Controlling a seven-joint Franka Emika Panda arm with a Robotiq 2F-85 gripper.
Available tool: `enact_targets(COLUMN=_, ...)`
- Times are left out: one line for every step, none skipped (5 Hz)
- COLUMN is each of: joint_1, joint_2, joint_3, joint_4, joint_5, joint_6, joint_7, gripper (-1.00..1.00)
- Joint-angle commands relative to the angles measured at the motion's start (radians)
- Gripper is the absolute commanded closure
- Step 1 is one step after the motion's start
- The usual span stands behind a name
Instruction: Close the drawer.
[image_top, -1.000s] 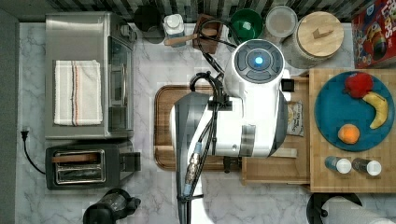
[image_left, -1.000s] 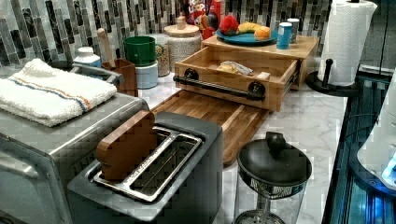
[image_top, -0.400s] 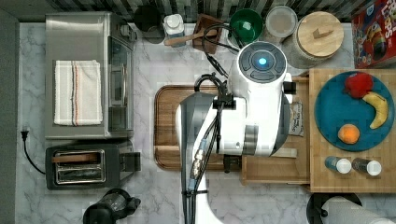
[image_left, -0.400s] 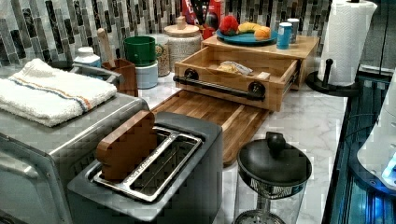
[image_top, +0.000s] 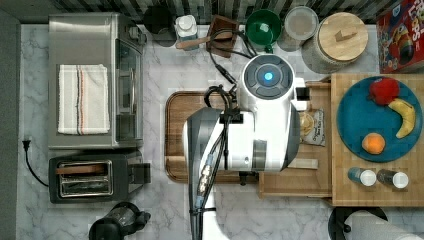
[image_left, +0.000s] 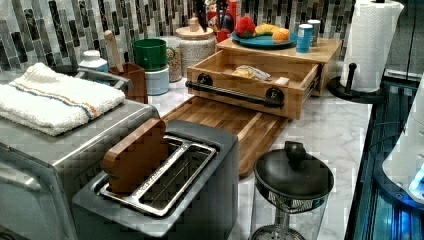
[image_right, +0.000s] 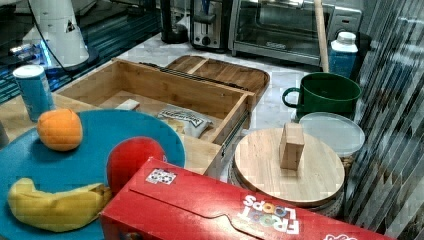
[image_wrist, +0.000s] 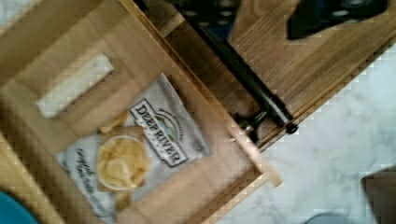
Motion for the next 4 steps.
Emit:
enact_targets(joint_1=0.051, joint_2=-0.058, joint_3=0.097, joint_4=-0.138, joint_5=0.107, joint_6=0.084, joint_7=-0.332, gripper=-1.0)
enact_targets(joint_1=0.038, joint_2=-0.069, joint_3=0.129, joint_4=-0.201, joint_5=0.152, joint_6=0.139, joint_7=-0.425, gripper=-1.0)
enact_targets(joint_1=0.04, joint_2=-0.059, joint_3=0.138, joint_4=-0.292, joint_5=0.13, joint_6=0.281, joint_7=-0.481, gripper=-0.17)
enact_targets(joint_1=0.047, joint_2=-0.025, joint_3=0.136, joint_4=-0.371, joint_5=0.094, joint_6=0.435, joint_7=-0.485, gripper=1.0)
